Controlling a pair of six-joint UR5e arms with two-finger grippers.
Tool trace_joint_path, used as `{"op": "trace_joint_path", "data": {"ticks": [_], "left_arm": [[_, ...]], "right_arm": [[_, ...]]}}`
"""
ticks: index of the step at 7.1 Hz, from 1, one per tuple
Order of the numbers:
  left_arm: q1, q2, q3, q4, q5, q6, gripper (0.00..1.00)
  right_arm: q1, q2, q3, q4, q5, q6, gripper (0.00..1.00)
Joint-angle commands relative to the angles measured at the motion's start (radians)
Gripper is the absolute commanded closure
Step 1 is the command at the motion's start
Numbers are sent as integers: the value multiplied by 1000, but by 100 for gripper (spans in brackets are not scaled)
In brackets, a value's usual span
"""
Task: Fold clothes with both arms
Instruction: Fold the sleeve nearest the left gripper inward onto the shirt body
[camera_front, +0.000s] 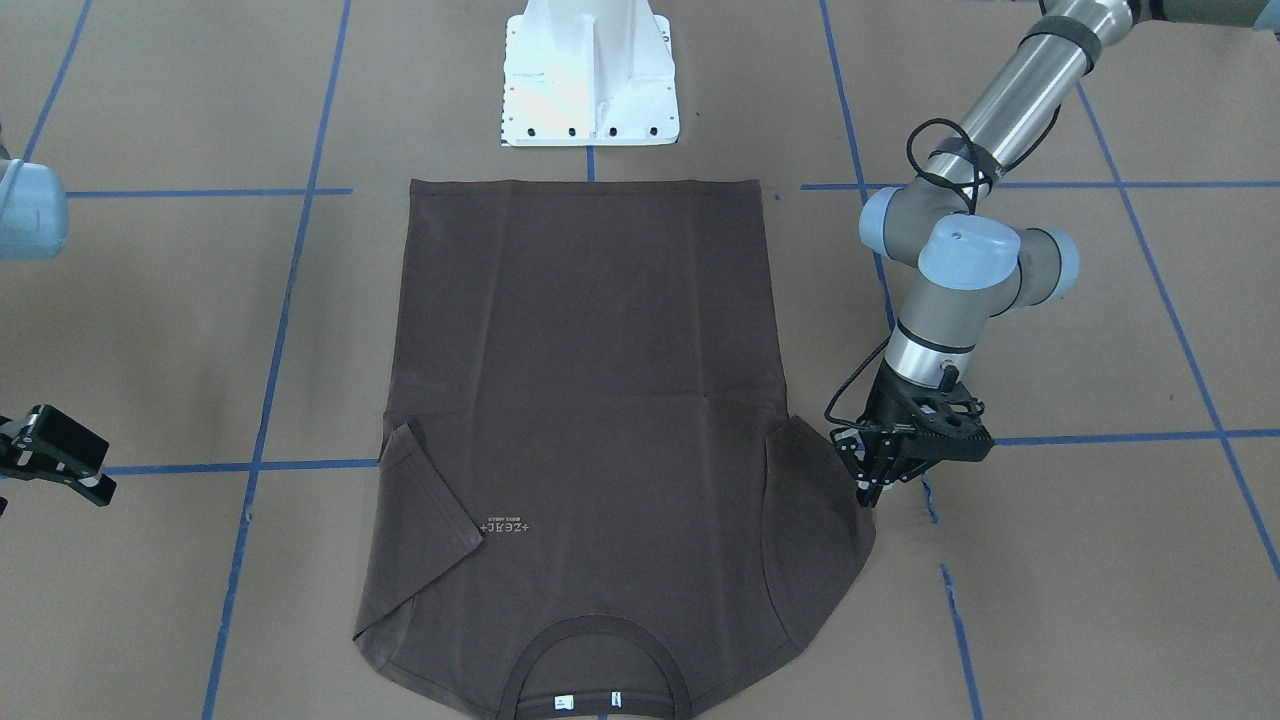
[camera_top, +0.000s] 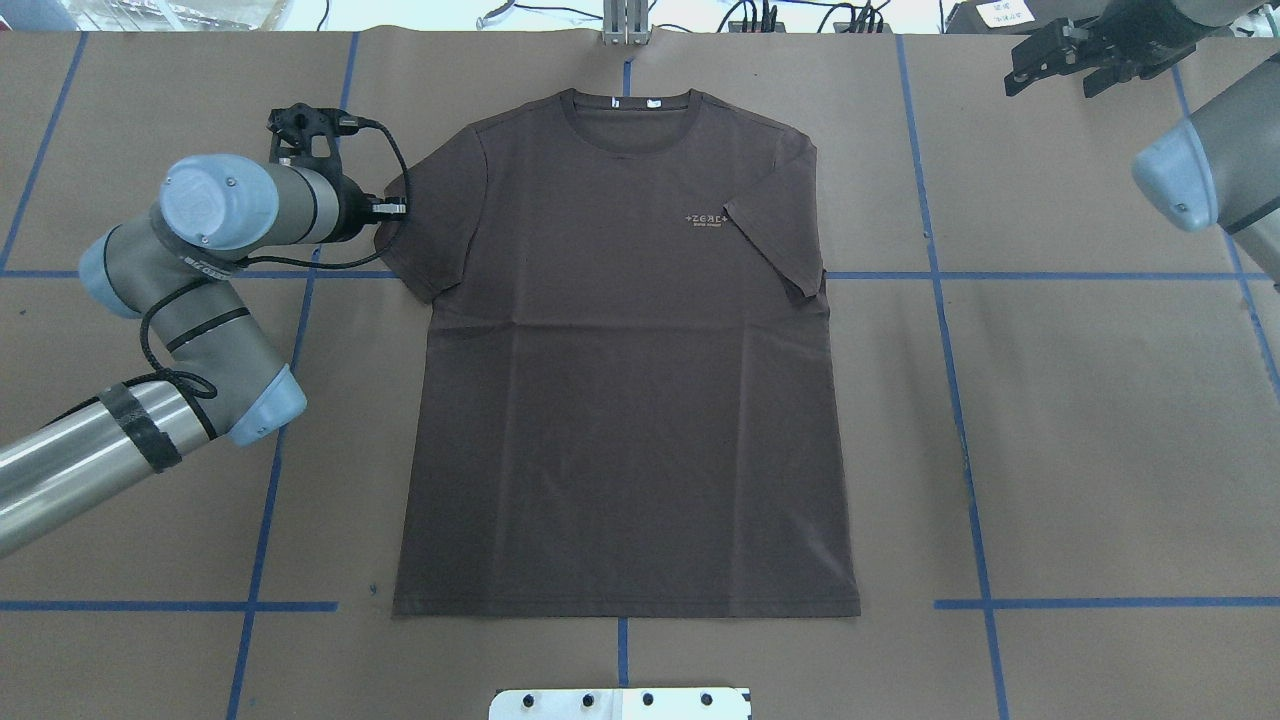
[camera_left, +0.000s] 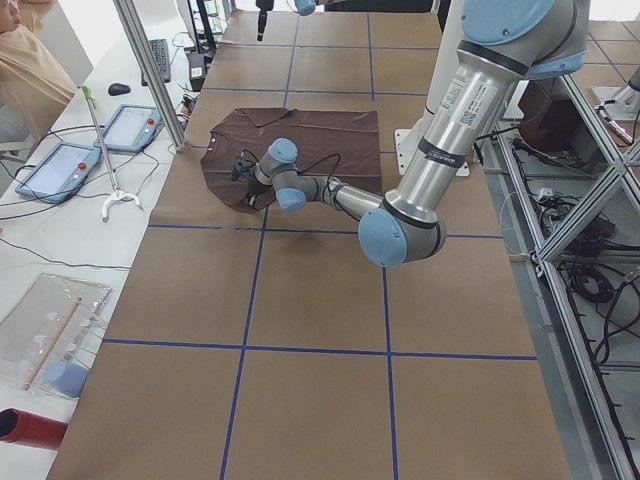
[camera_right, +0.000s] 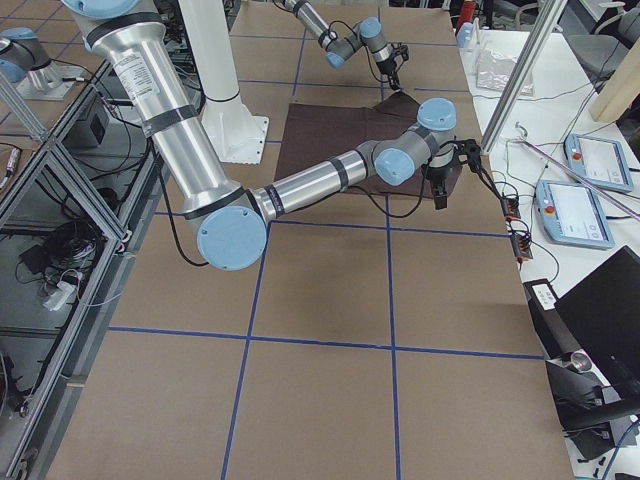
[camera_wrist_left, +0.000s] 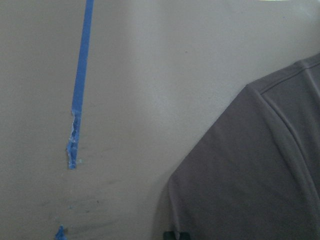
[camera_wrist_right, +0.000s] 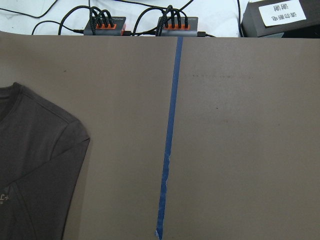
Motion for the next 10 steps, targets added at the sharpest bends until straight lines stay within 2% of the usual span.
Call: {"op": "trace_joint_path", "data": {"ticks": [1,2,4,9,10], "left_arm": [[56,-98,-15,162,6,-111,100],[68,-135,-6,196,8,-137,100],[81,-226,89,209,11,-174,100],[81,-290,146,215,12,-176,100],[79,-292,143,212,12,-165,95]], "right_arm": [[-1,2,-2,1,0,0,0],[-4,2,-3,-1,0,2,0],[-4,3,0,-1,0,6,0],[-4,2,3,1,0,9,0],[-4,2,4,1,0,9,0]]}}
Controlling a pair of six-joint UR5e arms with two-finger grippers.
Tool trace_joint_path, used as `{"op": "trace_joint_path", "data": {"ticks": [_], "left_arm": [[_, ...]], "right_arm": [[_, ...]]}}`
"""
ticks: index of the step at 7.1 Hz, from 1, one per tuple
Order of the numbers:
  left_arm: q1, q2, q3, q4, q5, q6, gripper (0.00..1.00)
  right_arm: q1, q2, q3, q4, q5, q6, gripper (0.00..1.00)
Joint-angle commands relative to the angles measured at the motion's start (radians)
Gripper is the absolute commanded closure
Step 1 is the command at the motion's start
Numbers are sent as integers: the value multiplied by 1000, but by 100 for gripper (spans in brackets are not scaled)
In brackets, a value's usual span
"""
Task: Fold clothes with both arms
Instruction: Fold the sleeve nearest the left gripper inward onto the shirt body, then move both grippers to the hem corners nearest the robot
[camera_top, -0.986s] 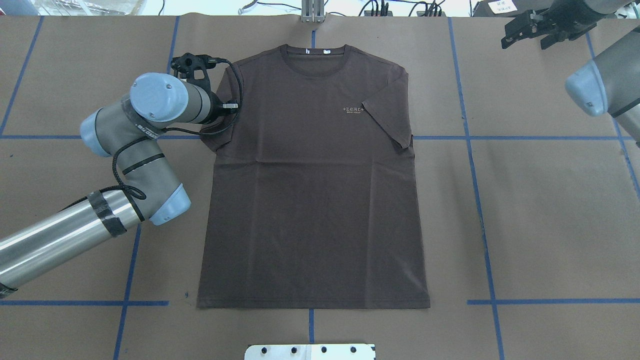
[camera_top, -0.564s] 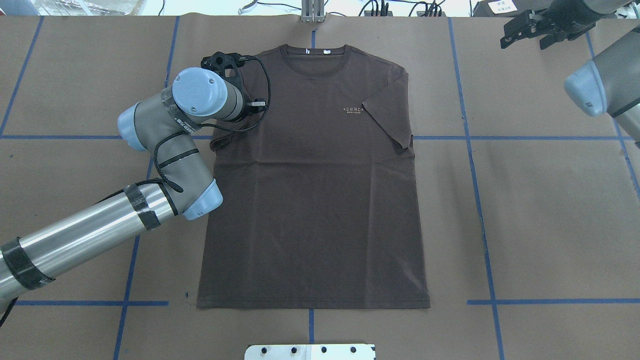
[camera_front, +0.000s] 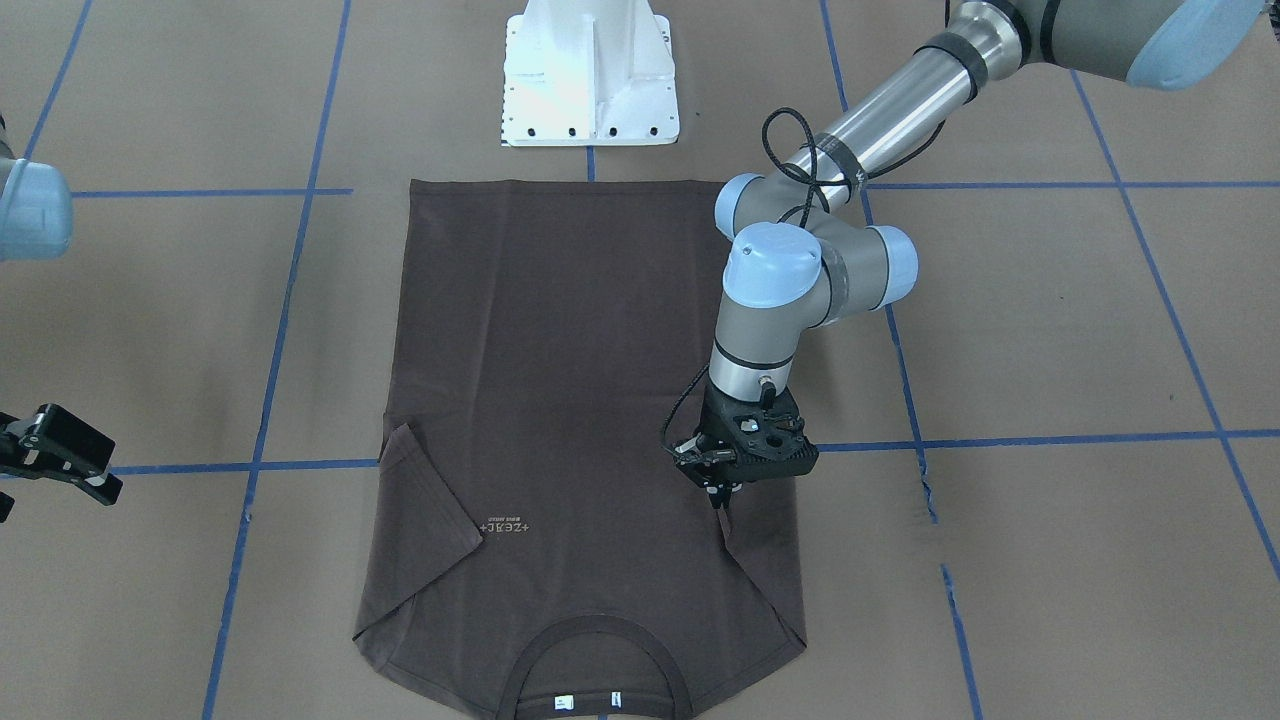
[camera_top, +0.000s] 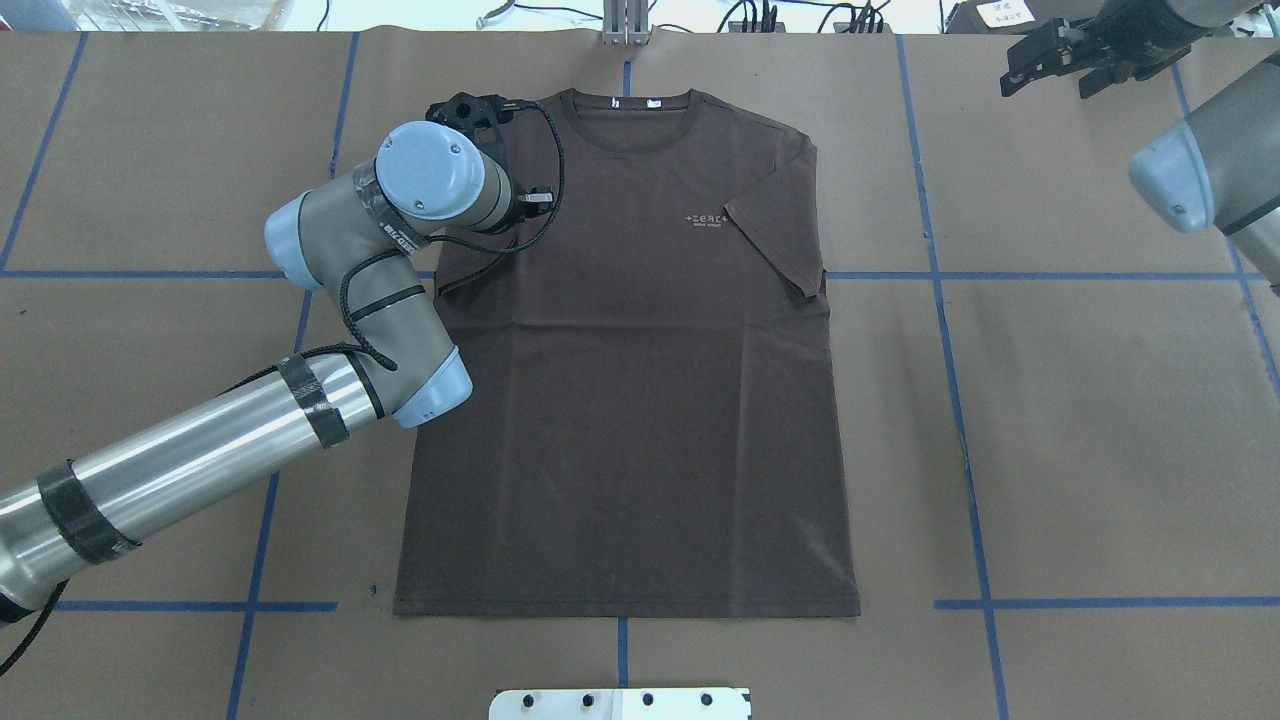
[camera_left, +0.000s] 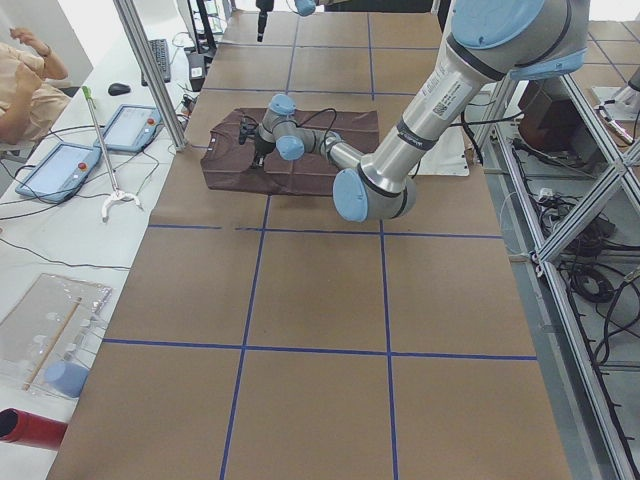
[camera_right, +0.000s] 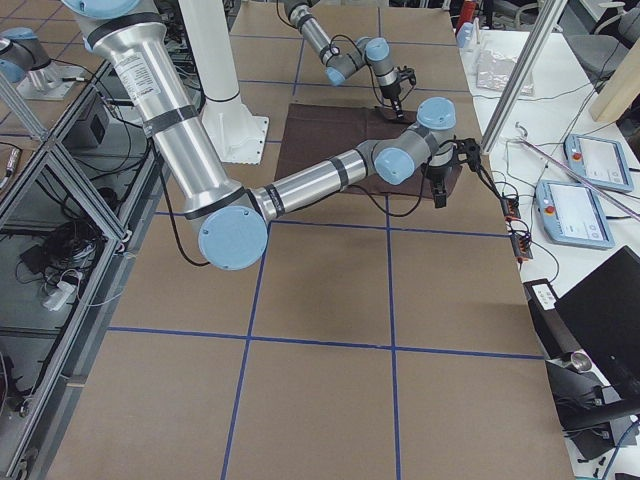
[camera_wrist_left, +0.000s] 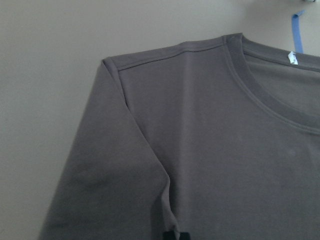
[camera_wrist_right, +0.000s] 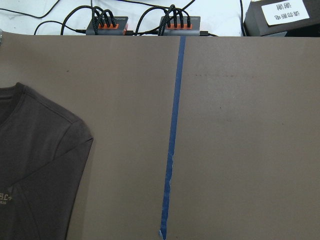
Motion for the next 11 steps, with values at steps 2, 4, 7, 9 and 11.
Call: {"op": "trace_joint_path", "data": {"ticks": [2,4,7,9,11], "left_arm": [[-4,19,-38,-2,-9,173,0],[-6,126,-200,-1,-23,232,0],[54,324,-458,-8,-64,235,0],[129,420,-573,-10,-61,165,0],[245,552,-706,-8,-48,69,0]], "right_arm": [[-8,-4,6,2,0,2,0],[-58,-34,58,2,-14,91,0],[-223,-233,372,0,-130,317,0],[-483,-391,605,0,-324,589,0],[-795,-477,663,0,-626,788,0]]}}
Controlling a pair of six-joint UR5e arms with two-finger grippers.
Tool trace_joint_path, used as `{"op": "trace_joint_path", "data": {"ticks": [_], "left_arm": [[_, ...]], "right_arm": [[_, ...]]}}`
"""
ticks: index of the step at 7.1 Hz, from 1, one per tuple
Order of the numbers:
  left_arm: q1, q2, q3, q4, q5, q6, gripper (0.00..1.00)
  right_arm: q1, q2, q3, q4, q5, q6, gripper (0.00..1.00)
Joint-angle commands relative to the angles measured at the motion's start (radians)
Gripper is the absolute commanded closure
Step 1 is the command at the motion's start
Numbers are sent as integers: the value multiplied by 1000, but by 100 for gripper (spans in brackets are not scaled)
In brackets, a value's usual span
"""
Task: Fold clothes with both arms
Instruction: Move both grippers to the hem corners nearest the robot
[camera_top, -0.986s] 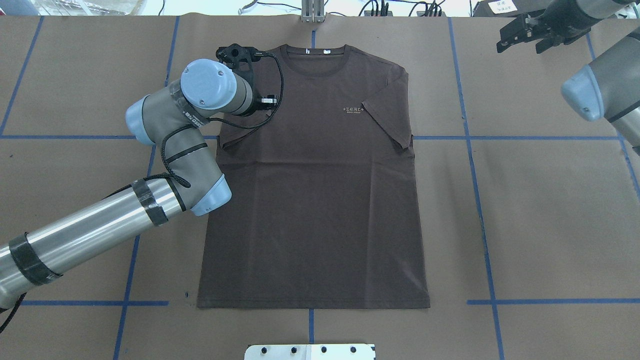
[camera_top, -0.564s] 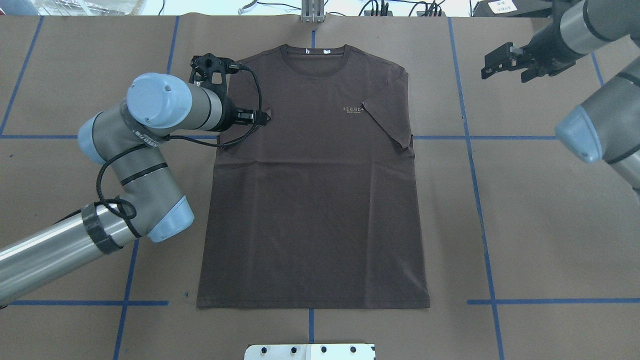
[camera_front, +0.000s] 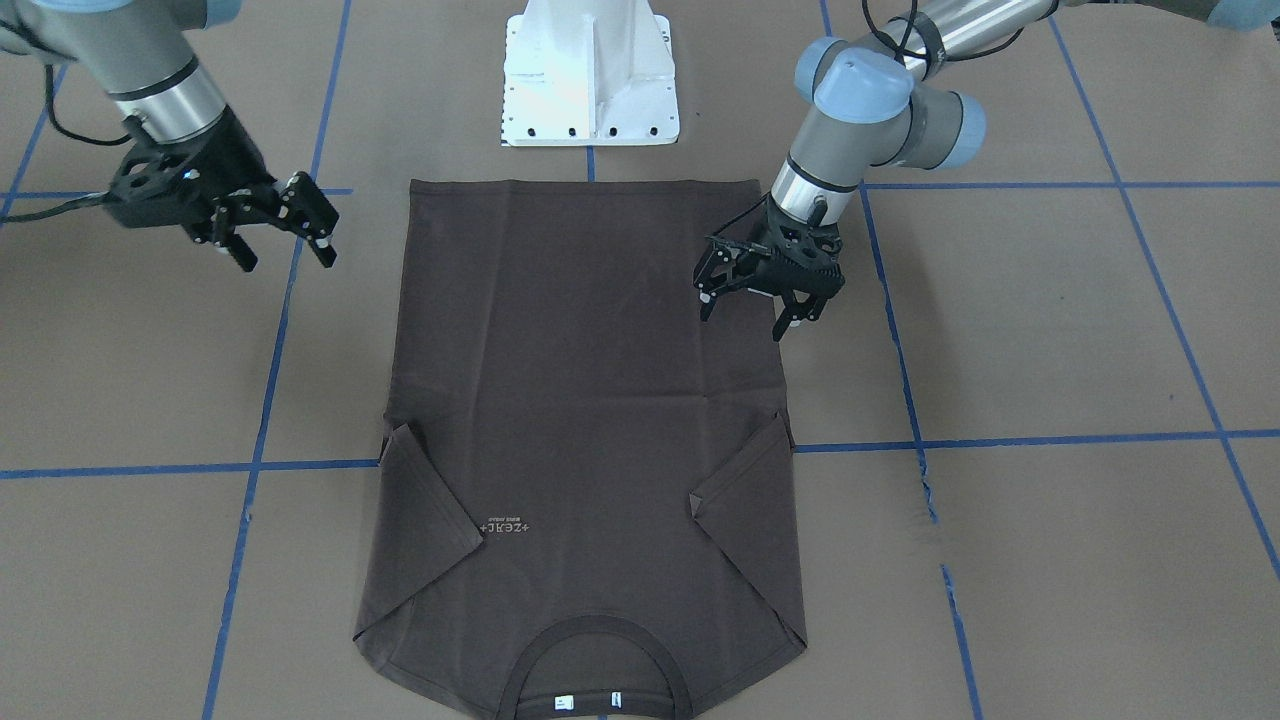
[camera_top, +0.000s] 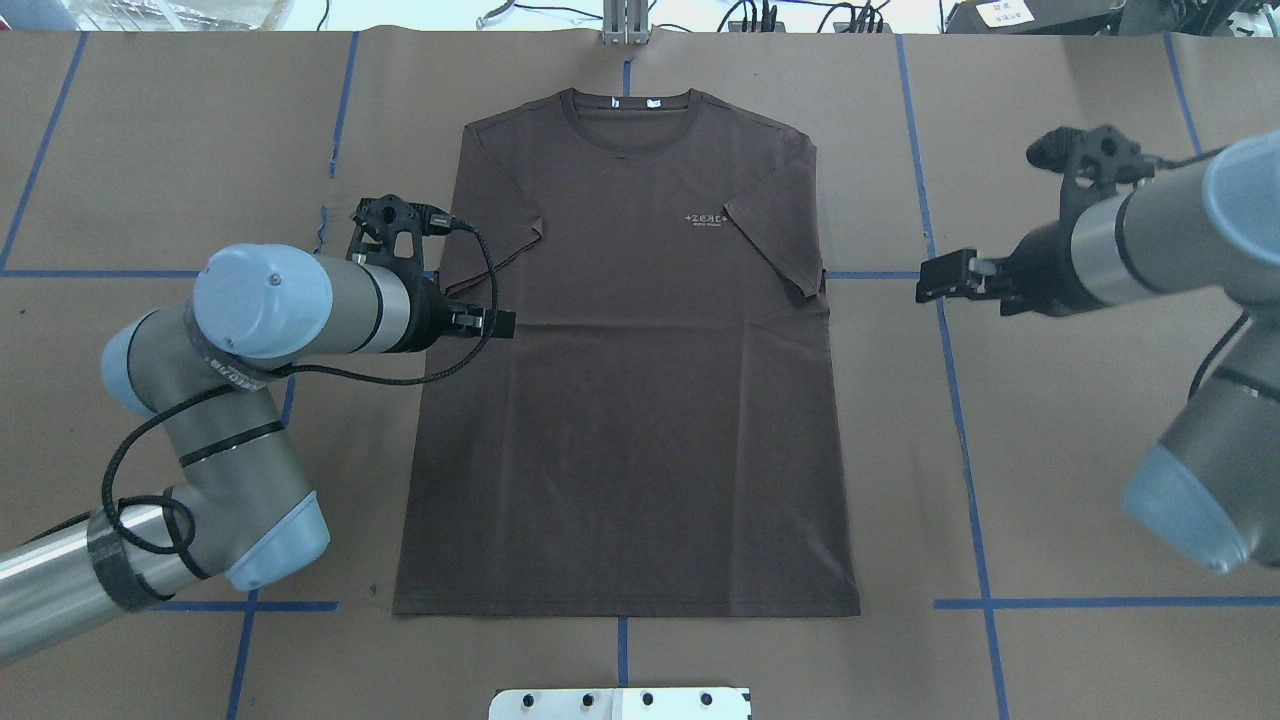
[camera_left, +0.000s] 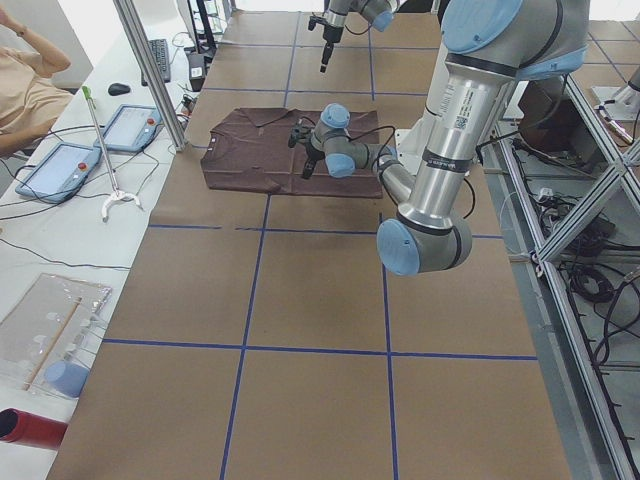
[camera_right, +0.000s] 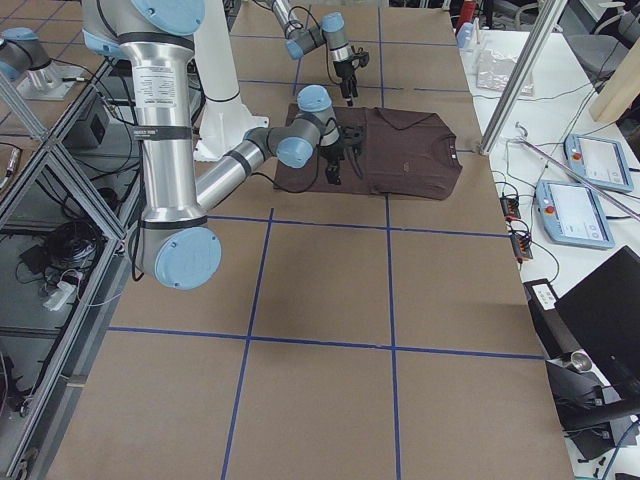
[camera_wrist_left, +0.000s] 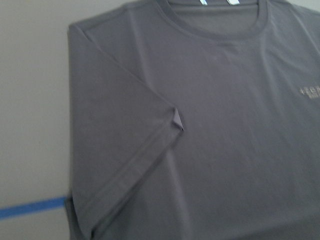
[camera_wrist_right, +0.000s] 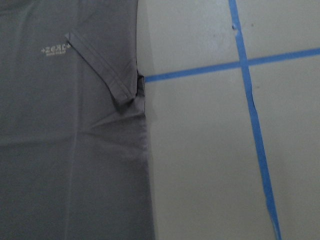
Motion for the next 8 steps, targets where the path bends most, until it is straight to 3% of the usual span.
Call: {"op": "trace_joint_path", "data": {"ticks": [1,2,3,4,8], "left_arm": [[130,137,-151,3,21,-134,0],[205,211,-215,3,64,-230,11],[281,269,-254,8,111,-343,39],[337,291,-257,9,148,-396,48],[385,297,-266,98,153,-412,49]], "right_arm": [[-268,-71,49,26,-229,229,0],[-348,-121,60,61,-312,250,0],[-365,-131,62,73,-331,253,0],[-367,-133,62,74,-333,253,0],[-373,-137,62,74,-339,252,0]]}}
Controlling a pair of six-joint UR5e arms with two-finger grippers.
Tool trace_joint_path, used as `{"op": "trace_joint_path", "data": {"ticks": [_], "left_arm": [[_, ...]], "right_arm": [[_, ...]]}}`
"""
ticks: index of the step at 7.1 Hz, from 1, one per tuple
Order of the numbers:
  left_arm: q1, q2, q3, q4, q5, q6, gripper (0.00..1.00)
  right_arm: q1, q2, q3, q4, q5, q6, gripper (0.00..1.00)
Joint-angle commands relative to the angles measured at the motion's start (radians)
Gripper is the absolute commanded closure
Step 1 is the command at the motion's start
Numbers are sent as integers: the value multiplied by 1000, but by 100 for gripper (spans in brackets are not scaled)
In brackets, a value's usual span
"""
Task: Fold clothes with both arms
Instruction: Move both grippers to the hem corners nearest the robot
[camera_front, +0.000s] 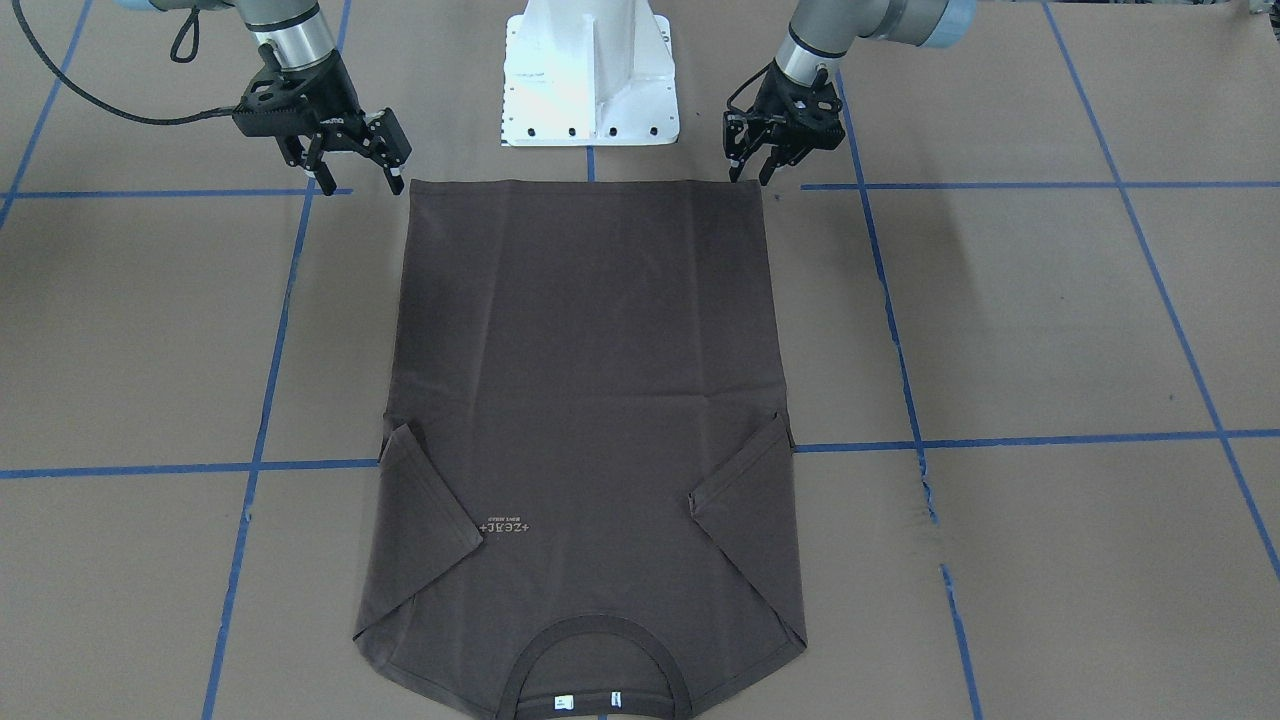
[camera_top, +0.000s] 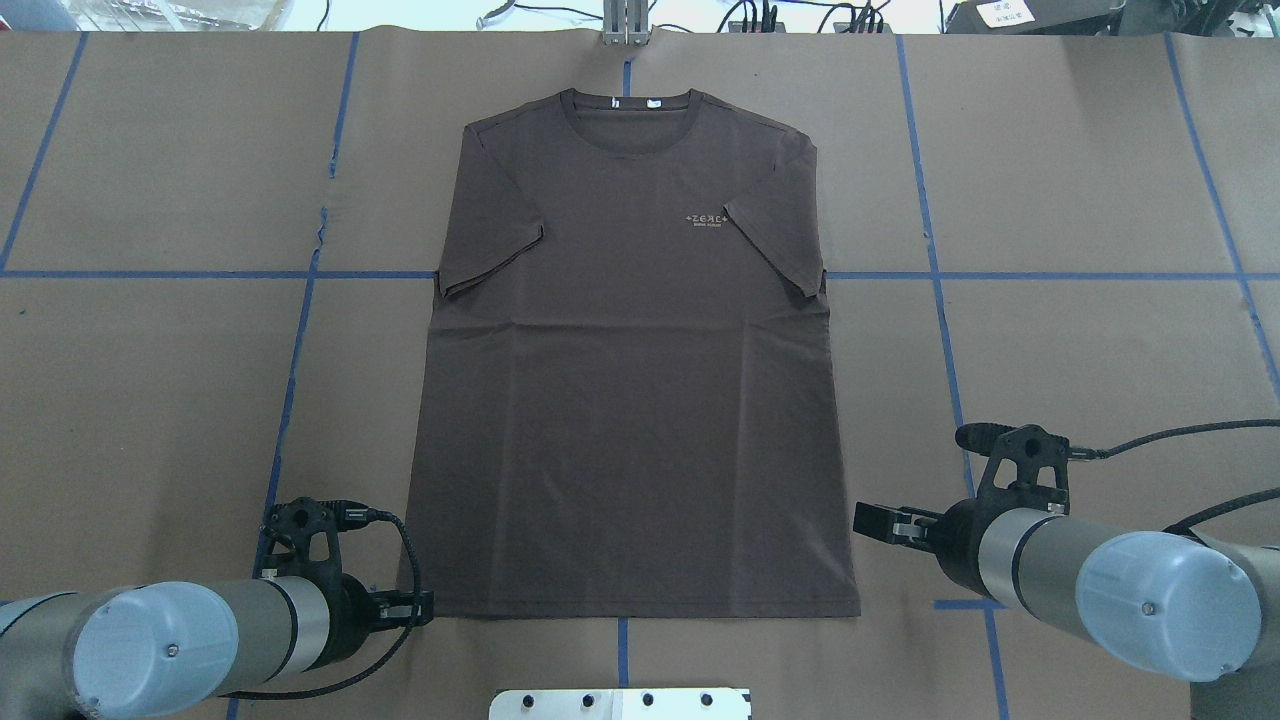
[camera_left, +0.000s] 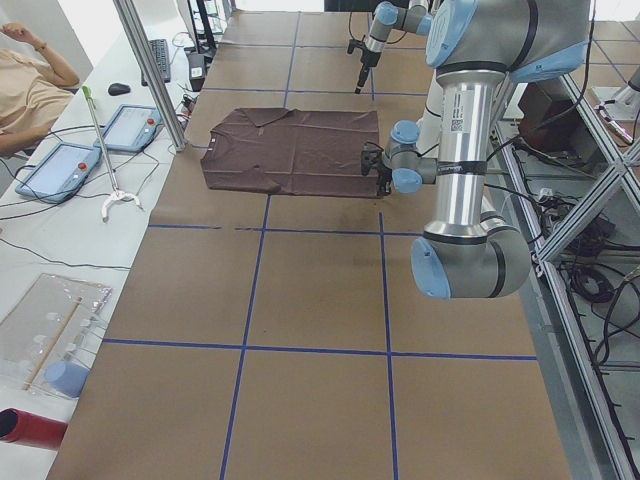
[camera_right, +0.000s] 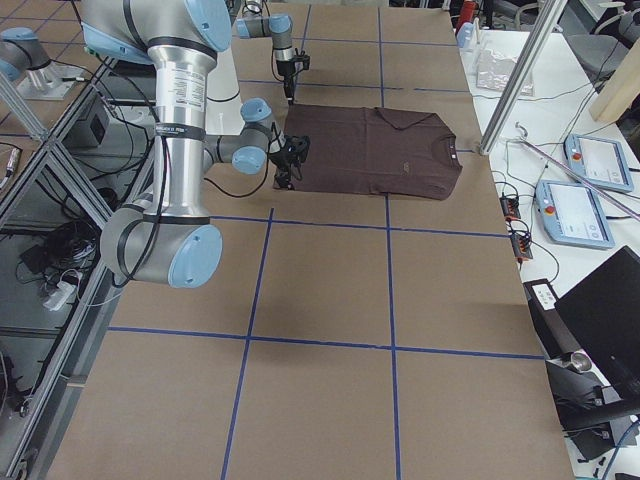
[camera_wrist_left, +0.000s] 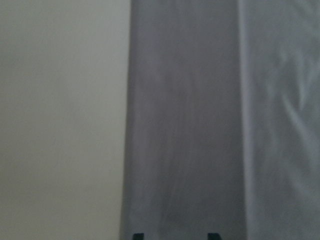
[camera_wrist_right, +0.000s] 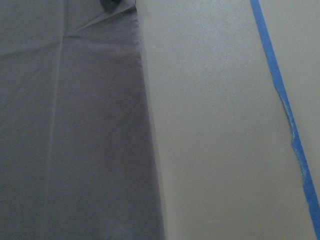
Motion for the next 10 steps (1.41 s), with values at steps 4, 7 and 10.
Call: {"op": "trace_joint_path", "data": {"ticks": [4,7,10], "left_arm": [[13,-4,15,25,1,-2,55],[14,-8,27,25,-1,-2,100],[13,-8,18,27,1,1,100]], "right_arm": [[-1,-1,0,0,0,1,0],[-1,-1,0,0,-2,1,0],[-1,-1,3,0,-2,1,0]]}}
